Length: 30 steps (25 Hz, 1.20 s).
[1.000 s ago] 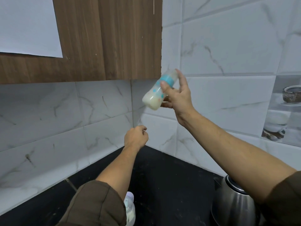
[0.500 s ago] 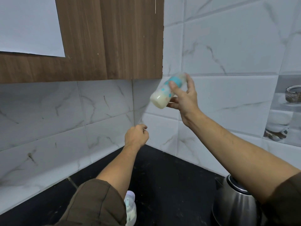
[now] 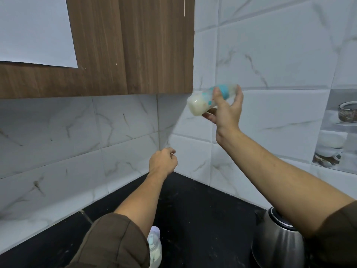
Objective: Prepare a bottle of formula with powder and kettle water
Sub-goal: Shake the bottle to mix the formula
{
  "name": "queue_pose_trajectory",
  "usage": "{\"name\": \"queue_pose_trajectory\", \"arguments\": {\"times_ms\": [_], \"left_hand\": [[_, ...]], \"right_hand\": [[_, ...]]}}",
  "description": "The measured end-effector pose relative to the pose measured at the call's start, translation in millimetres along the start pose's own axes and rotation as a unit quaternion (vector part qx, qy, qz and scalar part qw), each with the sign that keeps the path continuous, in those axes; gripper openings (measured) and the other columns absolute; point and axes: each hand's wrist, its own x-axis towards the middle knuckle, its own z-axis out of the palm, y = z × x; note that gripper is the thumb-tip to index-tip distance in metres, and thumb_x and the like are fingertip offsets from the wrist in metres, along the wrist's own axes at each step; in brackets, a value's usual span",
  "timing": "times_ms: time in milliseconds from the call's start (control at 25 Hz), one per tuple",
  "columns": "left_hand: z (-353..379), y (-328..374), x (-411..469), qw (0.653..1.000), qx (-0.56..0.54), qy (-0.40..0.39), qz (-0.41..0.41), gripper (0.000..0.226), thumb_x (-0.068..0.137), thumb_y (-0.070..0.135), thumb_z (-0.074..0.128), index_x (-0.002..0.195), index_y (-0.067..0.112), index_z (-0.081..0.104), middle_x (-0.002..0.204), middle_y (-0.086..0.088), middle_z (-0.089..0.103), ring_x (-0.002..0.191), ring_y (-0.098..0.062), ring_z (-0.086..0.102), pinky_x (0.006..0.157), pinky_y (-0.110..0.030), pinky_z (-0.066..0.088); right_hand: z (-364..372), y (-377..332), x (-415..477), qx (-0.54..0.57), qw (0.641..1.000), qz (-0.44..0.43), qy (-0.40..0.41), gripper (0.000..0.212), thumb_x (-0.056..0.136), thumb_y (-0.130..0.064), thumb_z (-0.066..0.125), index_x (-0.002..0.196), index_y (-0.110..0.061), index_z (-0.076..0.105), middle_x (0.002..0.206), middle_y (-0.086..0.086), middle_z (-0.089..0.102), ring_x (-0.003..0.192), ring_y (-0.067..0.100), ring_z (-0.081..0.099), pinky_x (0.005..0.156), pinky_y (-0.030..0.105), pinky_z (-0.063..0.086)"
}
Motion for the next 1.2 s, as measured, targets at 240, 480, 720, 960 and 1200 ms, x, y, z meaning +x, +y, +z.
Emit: {"name": "queue_pose_trajectory", "arguments": {"times_ms": [240,480,720,960,1200], "left_hand": [[-2,-6,1,1.000,-0.005,0.000,-0.017,0.042,0.099,0.019,0.047,0.135,0.023,0.067,0.121,-0.001,0.075,0.108,-0.025,0.068,0.089,-0.035,0.055],[-3,-1,-1,1.000,-0.010,0.001,-0.010,0.041,0.099,0.019,0.047,0.135,0.023,0.067,0.125,0.000,0.074,0.112,-0.024,0.067,0.090,-0.034,0.053],[1,-6,1,1.000,-0.005,-0.010,-0.022,0.040,0.100,0.021,0.049,0.135,0.024,0.067,0.122,0.000,0.074,0.108,-0.023,0.067,0.091,-0.035,0.056],[-1,-11,-1,1.000,0.002,-0.007,-0.021,0.042,0.098,0.019,0.047,0.135,0.024,0.068,0.126,0.000,0.074,0.114,-0.026,0.067,0.093,-0.036,0.054],[3,-5,1,1.000,-0.004,-0.006,-0.014,0.041,0.100,0.020,0.048,0.136,0.023,0.067,0.126,-0.001,0.073,0.112,-0.025,0.067,0.092,-0.035,0.054]], "right_hand": [[-5,-1,7,-0.061,0.987,0.076,-0.129,0.054,0.099,-0.029,0.071,0.146,-0.029,0.046,0.135,0.014,0.062,0.088,0.033,0.077,0.068,0.041,0.063],[0,0,14,0.072,0.996,0.032,0.028,0.072,0.099,-0.029,0.072,0.158,-0.033,0.030,0.140,0.010,0.057,0.088,0.032,0.077,0.072,0.044,0.066],[-2,9,-2,-0.127,0.973,0.042,-0.190,0.069,0.097,-0.027,0.073,0.155,-0.037,0.037,0.125,0.010,0.068,0.090,0.034,0.078,0.069,0.040,0.063],[0,4,21,0.108,0.992,0.027,0.067,0.071,0.098,-0.029,0.072,0.155,-0.035,0.030,0.137,0.008,0.057,0.105,0.036,0.074,0.070,0.043,0.065],[-3,8,-2,-0.125,0.977,0.035,-0.170,0.071,0.098,-0.025,0.072,0.157,-0.036,0.035,0.114,0.001,0.071,0.083,0.029,0.077,0.067,0.040,0.063]]}}
